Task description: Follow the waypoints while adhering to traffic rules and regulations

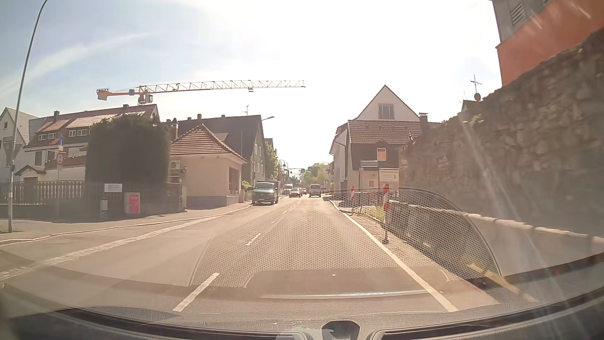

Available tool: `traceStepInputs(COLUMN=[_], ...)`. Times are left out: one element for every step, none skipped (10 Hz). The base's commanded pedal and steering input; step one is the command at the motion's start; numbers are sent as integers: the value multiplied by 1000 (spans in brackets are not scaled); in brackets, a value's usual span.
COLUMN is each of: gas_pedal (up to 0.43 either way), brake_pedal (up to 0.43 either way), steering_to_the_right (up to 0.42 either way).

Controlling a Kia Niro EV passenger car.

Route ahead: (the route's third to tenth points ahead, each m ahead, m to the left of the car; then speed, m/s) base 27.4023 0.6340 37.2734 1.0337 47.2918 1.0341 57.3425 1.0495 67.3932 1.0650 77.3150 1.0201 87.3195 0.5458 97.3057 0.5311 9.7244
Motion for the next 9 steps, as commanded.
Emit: traceStepInputs(gas_pedal=[59, 59, 59, 59, 59, 59, 59, 59, 59], brake_pedal=[0, 0, 0, 0, 0, 0, 0, 0, 0], steering_to_the_right=[1, 1, 1, 1, 1, 1, 1, 1, 1])
